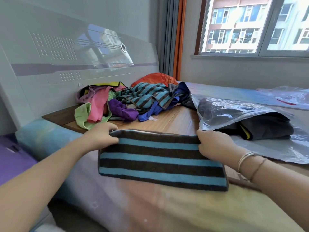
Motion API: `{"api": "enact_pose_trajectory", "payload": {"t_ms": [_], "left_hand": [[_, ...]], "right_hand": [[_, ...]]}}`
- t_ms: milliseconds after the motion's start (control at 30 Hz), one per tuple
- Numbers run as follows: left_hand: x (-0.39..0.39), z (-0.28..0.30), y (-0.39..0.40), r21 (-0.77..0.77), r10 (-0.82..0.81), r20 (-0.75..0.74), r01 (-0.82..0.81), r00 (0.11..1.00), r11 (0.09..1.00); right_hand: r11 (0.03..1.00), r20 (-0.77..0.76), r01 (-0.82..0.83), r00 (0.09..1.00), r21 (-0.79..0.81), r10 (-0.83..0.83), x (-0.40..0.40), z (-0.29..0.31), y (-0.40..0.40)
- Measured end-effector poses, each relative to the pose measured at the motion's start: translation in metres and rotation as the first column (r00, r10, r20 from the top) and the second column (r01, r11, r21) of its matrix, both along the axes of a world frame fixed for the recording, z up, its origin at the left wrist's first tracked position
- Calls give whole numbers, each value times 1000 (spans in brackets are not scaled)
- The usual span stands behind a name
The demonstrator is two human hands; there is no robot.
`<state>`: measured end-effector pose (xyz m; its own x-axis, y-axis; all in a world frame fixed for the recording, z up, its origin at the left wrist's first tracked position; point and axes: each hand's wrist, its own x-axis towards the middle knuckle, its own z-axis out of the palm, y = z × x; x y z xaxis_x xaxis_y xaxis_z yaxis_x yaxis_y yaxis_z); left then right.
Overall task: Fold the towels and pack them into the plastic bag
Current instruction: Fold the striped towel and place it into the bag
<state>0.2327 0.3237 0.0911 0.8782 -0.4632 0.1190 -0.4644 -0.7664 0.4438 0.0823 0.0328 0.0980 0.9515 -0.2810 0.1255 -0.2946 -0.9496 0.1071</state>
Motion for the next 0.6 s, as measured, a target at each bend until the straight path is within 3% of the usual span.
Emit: {"api": "enact_pose_trajectory", "payload": {"t_ms": [67,167,367,600], "left_hand": [[22,-7,-13,-84,81,94,-73,992,994],[51,-22,-36,-175,149,129,-125,980,977],[83,-52,-68,-142,234,151,-214,960,967],[72,-63,-91,89,291,406,-355,866,931]], "right_hand": [[980,119,26,993,-195,-2,12,-9,-5],[934,114,44,993,-355,-3,29,-25,-20],[914,40,58,998,-402,-46,52,-49,-42],[944,52,117,993,-309,-106,58,-59,-48]]}}
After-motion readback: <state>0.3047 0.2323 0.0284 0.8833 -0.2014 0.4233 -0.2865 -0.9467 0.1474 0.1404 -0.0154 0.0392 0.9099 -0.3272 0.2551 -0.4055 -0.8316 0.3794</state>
